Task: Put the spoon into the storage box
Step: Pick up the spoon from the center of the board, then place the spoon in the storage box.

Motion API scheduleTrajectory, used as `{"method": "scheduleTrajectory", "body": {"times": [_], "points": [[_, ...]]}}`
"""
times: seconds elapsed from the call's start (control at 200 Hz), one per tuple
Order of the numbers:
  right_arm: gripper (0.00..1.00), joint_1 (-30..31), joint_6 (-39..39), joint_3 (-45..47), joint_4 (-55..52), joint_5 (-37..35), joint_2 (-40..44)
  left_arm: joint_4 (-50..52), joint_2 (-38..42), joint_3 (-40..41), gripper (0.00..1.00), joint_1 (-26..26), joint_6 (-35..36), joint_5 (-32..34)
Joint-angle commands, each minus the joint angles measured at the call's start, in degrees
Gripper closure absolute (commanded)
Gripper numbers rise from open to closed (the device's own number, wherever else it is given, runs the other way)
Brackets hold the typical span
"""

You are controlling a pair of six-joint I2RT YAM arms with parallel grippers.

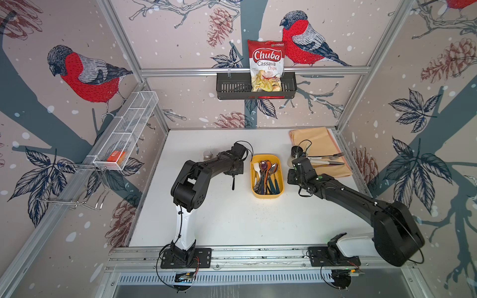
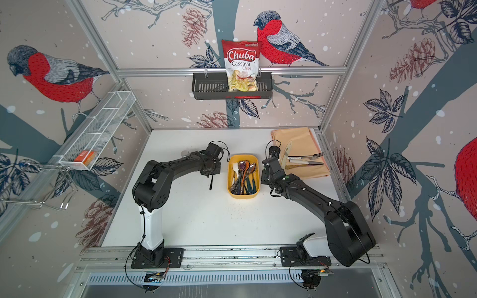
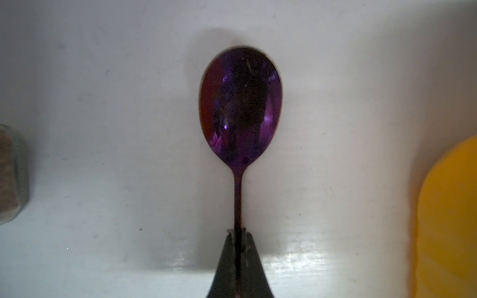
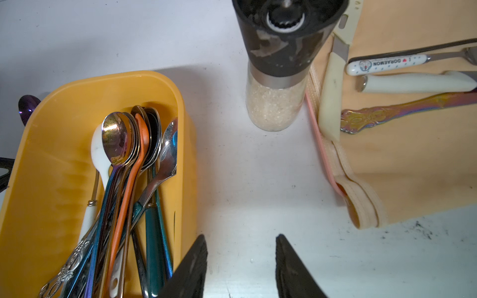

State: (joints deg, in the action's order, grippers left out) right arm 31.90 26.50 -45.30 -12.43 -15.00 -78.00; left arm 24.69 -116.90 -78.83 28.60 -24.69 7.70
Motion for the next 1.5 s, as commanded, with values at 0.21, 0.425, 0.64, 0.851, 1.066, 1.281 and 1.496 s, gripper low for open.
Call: {"method": "scheduleTrajectory", "body": {"times": [0.21, 0.425, 0.64, 0.851, 1.066, 1.281, 1.496], "points": [[0.55, 0.3, -0.5, -0.5, -0.2, -0.7, 0.0, 4.6, 5.4, -0.1, 1.0, 0.1, -0.7, -4.0], [0.55, 0.3, -0.5, -0.5, -0.2, -0.8, 0.0, 4.9, 9.1, -2.1, 1.0, 1.2, -2.1, -7.2], [0.55, 0.4, -0.1, -0.3, -0.1, -0.9, 0.4, 4.2, 9.7, -4.9, 1.0, 3.3, -4.2, -12.0], [0.55, 0.4, -0.1, 0.1, -0.1, -1.1, 1.1, 1.4, 9.7, -5.4, 1.0, 5.1, -7.6, -17.0], [0.55, 0.3, -0.3, 0.5, -0.3, -1.1, 1.4, -1.4, 8.2, -3.8, 1.0, 6.8, -9.6, -19.5], [0.55, 0.2, -0.3, 1.1, -0.3, -1.4, 2.3, -3.2, 6.6, -3.0, 1.0, 7.6, -11.0, -21.1], [0.55, 0.1, -0.2, 1.5, -0.3, -1.4, 2.5, -4.9, 4.6, -2.8, 1.0, 7.8, -12.3, -22.7]]}}
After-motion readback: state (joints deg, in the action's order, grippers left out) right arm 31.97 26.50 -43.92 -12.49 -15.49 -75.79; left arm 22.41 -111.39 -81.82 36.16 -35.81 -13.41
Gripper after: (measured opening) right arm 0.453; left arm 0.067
